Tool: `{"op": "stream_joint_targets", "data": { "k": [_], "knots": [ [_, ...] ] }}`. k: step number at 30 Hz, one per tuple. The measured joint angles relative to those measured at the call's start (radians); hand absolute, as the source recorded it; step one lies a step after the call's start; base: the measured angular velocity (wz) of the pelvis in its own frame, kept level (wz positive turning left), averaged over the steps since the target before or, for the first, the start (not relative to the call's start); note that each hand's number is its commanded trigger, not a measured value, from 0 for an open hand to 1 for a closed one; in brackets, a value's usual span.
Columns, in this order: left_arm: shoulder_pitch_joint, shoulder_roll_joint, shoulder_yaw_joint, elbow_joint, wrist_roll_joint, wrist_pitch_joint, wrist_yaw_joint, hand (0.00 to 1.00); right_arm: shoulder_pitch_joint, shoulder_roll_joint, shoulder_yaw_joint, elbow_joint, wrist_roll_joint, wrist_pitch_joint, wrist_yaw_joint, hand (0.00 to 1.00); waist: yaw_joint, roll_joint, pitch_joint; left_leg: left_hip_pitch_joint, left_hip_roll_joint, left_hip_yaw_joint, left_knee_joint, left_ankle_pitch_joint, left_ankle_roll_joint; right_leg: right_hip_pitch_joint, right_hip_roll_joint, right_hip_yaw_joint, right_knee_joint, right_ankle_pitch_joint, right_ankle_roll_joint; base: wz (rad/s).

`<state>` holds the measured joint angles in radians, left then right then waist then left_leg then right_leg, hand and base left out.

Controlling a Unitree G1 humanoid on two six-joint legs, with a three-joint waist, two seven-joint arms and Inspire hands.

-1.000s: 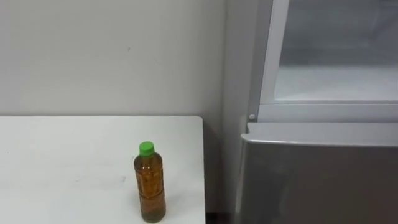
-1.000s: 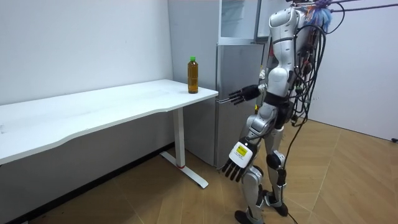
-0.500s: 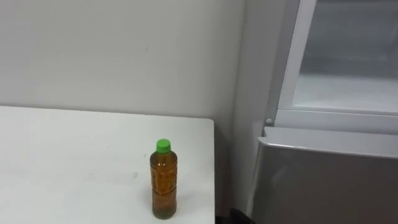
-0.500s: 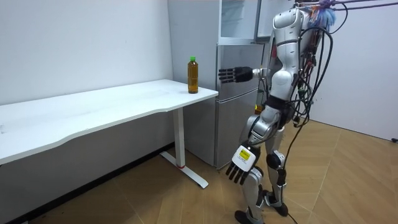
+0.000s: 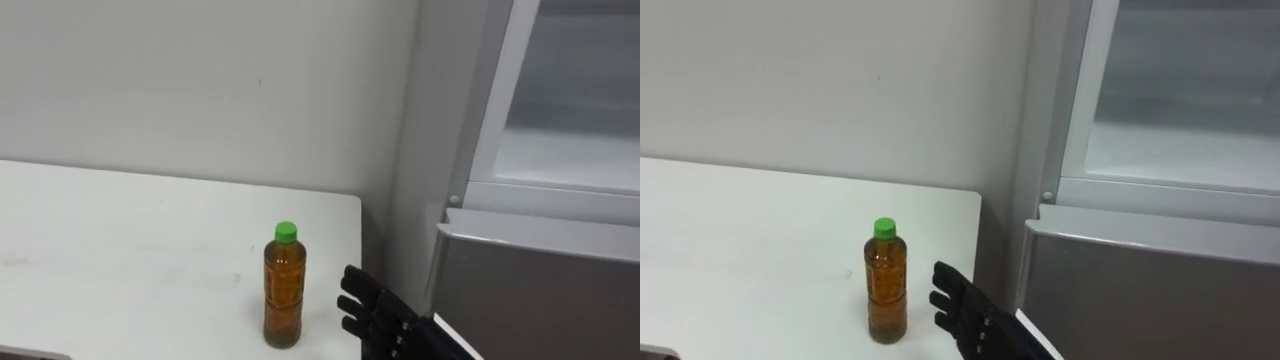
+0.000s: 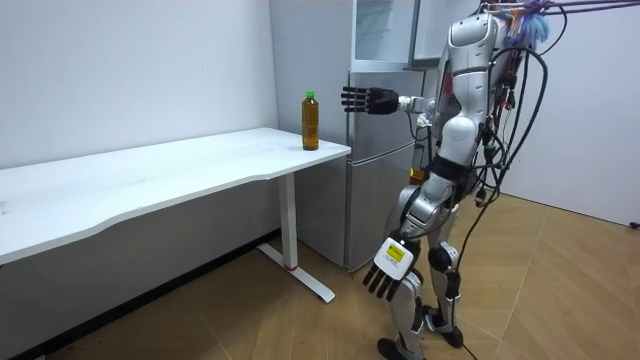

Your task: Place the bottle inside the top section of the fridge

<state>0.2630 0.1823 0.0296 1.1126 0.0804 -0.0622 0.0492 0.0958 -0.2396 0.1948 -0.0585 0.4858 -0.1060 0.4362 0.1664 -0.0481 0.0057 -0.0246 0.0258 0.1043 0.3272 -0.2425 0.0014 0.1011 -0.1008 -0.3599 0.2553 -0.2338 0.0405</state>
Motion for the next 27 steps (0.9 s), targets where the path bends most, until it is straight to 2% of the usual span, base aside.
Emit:
{"op": "stream_joint_targets", "data": {
  "k": [6, 8, 12, 14, 19, 27],
  "knots": [
    [0.004, 0.02, -0.019, 0.0, -0.001, 0.003, 0.001, 0.0, -0.007, -0.034, 0.063, 0.004, 0.047, 0.005, -0.03, 0.0, 0.025, -0.008, -0.0004, -0.007, -0.001, -0.001, -0.002, 0.001, 0.0, 0.002, -0.001, -0.002, -0.002, 0.0, -0.001, 0.0],
    [0.001, 0.031, -0.023, 0.0, 0.0, 0.006, 0.001, 0.0, -0.016, -0.04, 0.068, 0.004, 0.084, 0.016, -0.044, 0.0, 0.032, -0.02, 0.0, -0.014, -0.002, -0.003, -0.001, 0.001, 0.0, 0.001, 0.0, -0.006, -0.007, 0.001, 0.0, 0.05],
    [0.001, 0.033, -0.023, 0.0, 0.001, 0.01, 0.001, 0.0, -0.064, -0.041, 0.069, 0.022, 0.1, 0.018, -0.059, 0.0, 0.035, -0.04, 0.0054, -0.018, -0.003, -0.004, -0.001, 0.001, 0.001, 0.001, 0.0, -0.009, -0.012, 0.002, 0.002, 0.01],
    [0.0, 0.033, -0.023, -0.001, 0.001, 0.01, 0.001, 0.0, -0.103, -0.042, 0.069, 0.049, 0.102, 0.018, -0.081, 0.0, 0.035, -0.048, 0.0048, -0.02, -0.003, -0.006, -0.002, 0.001, 0.001, 0.001, 0.001, -0.011, -0.015, 0.003, 0.003, 0.04],
    [0.0, 0.042, -0.022, -0.018, 0.001, 0.01, -0.002, 0.0, -0.158, -0.038, 0.069, 0.088, 0.112, 0.017, -0.1, 0.0, 0.036, -0.049, 0.0048, -0.033, -0.006, -0.025, 0.002, 0.001, 0.0, 0.003, 0.001, -0.034, -0.018, 0.003, 0.003, 0.13],
    [0.018, 0.044, -0.026, -0.087, 0.002, 0.012, 0.017, 0.0, -0.219, -0.033, 0.073, 0.144, 0.143, 0.017, -0.174, 0.0, 0.063, -0.052, 0.0057, -0.067, -0.007, -0.053, 0.017, 0.002, -0.001, -0.012, 0.003, -0.06, -0.019, 0.003, 0.003, 0.11]
  ]
}}
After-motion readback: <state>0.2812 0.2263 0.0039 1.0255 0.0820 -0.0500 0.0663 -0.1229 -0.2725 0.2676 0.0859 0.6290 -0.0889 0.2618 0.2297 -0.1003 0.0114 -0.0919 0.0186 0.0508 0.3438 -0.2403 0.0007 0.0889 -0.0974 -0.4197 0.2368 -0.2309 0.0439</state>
